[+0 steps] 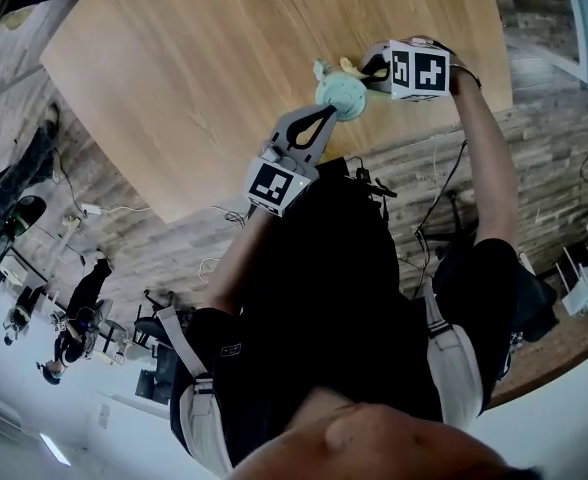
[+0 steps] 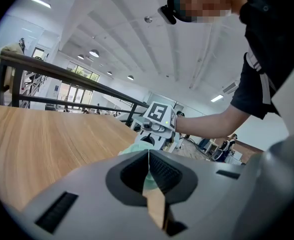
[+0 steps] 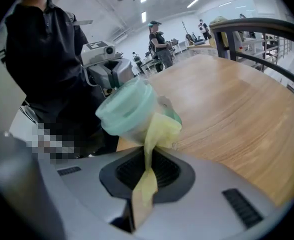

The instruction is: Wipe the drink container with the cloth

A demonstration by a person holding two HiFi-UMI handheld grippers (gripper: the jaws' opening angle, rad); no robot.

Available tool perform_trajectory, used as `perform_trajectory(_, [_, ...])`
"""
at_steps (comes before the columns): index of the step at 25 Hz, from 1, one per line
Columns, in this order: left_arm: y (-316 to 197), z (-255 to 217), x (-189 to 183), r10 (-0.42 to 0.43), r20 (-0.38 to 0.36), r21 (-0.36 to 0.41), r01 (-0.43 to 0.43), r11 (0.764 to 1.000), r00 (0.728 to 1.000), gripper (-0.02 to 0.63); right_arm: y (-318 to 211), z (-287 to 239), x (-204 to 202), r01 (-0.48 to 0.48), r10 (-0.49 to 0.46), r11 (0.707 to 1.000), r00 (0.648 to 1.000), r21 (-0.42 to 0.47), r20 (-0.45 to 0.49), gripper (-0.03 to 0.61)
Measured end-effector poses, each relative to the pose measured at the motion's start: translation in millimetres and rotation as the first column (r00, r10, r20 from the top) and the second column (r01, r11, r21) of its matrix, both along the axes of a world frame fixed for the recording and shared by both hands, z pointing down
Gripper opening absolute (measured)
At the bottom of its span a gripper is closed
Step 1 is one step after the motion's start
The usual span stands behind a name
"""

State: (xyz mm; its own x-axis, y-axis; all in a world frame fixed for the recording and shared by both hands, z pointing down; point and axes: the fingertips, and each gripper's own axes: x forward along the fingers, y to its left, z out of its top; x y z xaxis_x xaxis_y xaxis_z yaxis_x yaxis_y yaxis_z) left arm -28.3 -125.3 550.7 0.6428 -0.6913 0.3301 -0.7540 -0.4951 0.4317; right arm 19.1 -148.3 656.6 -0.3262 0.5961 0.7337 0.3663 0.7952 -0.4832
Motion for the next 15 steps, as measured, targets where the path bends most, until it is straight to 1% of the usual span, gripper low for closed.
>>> perform_trajectory(4, [-2.5,-3.7,0.6,-0.01,-0.014,0.01,0.01,1.0,1.0,0.025,-3.6,-18.2,-5.8,0.081,-0.081,0.997,0.997,0.012,0.014,0.046])
perform_trajectory(7, [-3.7,-4.9,-2.9,-0.009,-0.019,0.017,0.009,1.0,1.0,0.025,-7.3,-21.7,-15.8,0.146,-0.146,0.989,0.989,0.035,0.003,0.046])
perform_trajectory(11, [0.6,1.1,-0.7,-0.007,-0.022,-0.001,0.007,1.0,1.0,0.025,-7.0,-8.3,-20.7,0.233,-0.231,0.97,0.972,0.067,-0.035,0.046])
perform_trajectory(15, [0.7,-1.0,1.9,-0.006,-0.022,0.003,0.007,1.0,1.0,0.025,-5.4,11.9,-22.5,0.286,-0.279,0.953,0.957,0.103,-0.074,0.046])
